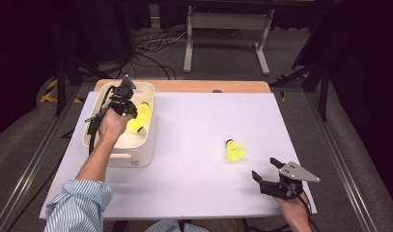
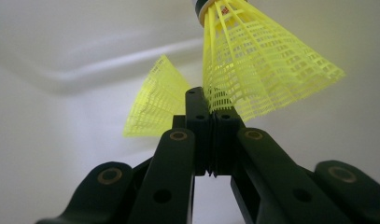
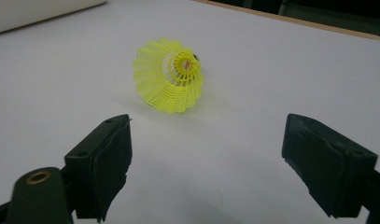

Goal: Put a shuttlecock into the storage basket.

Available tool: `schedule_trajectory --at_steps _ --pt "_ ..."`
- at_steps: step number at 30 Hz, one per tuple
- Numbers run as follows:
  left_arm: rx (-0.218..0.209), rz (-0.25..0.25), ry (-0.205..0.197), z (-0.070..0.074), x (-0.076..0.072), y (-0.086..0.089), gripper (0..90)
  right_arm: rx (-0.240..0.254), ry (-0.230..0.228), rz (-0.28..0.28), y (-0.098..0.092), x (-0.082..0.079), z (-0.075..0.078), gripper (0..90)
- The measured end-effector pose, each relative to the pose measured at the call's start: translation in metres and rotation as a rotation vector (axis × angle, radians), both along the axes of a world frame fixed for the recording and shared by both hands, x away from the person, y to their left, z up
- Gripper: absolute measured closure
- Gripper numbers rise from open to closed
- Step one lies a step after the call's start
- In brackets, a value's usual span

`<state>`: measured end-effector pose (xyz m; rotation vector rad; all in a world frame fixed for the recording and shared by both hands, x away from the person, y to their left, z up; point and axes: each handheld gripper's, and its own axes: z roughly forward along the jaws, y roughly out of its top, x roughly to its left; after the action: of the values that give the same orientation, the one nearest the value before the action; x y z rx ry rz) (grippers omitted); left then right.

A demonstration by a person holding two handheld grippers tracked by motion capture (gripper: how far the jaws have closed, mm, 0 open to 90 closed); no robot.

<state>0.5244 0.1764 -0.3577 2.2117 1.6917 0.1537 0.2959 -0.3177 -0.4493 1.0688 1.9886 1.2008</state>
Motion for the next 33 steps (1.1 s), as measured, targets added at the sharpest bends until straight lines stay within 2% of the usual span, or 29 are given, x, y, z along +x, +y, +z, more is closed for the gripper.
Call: schedule_trajectory --at_steps 4,9,12,16,23,27,30,33 --pt "-0.001 0.000 0.007 -0.002 0.001 0.000 87.6 0.001 0.000 -0.002 0.000 0.000 0.000 16.6" --pt "-0.005 -0.008 -0.007 0.001 -0.002 0.000 80.6 0.000 0.000 -0.002 0.000 0.000 0.000 16.6" --pt "0.020 -0.018 -0.023 0.005 -0.005 -0.001 71.7 0.000 -0.003 0.001 0.000 0.000 0.000 16.6" --pt "0.007 -0.016 -0.036 0.009 -0.008 0.000 63.9 -0.009 -0.003 0.006 0.001 0.000 0.000 16.6" --pt "-0.001 -0.017 -0.032 0.012 -0.010 0.001 49.0 -0.009 -0.003 0.002 0.001 0.000 0.000 16.6" --pt "-0.006 -0.021 -0.033 0.014 -0.012 0.000 44.6 -0.007 -0.002 0.002 0.000 0.000 0.000 16.6" --pt "-0.004 -0.023 -0.057 0.017 -0.015 -0.002 43.0 -0.008 -0.003 0.002 0.001 0.000 0.000 16.6" --pt "-0.002 -0.028 -0.062 0.020 -0.017 -0.004 41.3 -0.007 -0.004 0.001 0.000 0.000 0.000 16.6"
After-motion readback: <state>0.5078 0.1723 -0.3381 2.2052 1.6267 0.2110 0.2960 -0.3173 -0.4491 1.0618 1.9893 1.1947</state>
